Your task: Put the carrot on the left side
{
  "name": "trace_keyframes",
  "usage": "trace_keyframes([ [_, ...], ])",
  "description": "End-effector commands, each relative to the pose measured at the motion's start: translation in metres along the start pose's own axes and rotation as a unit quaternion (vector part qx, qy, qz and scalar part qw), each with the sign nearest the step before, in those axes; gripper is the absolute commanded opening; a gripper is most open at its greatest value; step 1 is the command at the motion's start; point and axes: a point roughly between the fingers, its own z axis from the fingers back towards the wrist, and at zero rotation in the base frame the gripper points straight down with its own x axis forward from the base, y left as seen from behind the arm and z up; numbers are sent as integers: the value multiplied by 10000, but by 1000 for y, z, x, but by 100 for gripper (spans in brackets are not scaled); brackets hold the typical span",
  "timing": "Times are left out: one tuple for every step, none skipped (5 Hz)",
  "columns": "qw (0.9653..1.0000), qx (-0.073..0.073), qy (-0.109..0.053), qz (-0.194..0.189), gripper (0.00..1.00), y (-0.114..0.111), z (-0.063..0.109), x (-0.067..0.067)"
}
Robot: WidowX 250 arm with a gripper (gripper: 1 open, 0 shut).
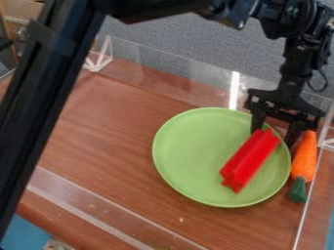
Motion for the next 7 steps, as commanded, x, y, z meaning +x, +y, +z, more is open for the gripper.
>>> trace_keyframes([
  [9991, -194, -183, 335, 0, -9, 8, 9],
  [9990, -250, -188, 326, 0, -6, 5, 15],
  [9989, -313, -195, 304, 0, -5, 2, 19],
  [9988, -376, -205, 216, 0, -9, 8, 16],
  [9986, -489, -215, 66, 0, -26, 6, 5],
  [9980, -589, -215, -90, 100, -44, 3, -5],
  [9976, -654, -208, -82, 100, -49, -2, -18],
])
